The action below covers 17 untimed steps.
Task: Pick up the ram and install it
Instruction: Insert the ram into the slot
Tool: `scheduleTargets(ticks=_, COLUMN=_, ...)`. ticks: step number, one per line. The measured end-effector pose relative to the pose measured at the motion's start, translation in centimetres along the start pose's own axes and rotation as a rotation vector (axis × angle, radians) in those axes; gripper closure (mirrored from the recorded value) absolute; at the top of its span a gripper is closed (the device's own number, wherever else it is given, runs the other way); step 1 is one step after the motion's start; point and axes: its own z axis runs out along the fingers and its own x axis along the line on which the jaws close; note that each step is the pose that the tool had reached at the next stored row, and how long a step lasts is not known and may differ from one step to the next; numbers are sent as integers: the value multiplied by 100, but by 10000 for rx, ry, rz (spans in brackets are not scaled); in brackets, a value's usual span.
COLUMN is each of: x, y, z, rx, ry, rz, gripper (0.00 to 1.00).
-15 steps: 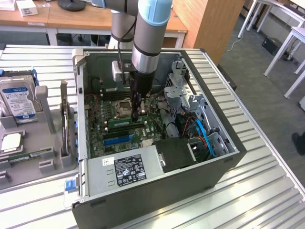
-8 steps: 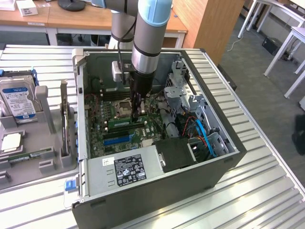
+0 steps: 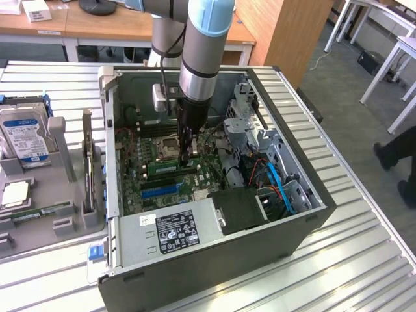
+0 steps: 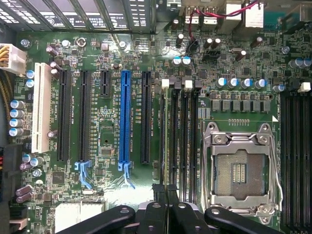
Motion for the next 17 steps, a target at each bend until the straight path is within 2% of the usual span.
scheduleTargets(ticks=17, x=0, y=-1, z=24, rx=1, ry=0, rz=0, gripper=88)
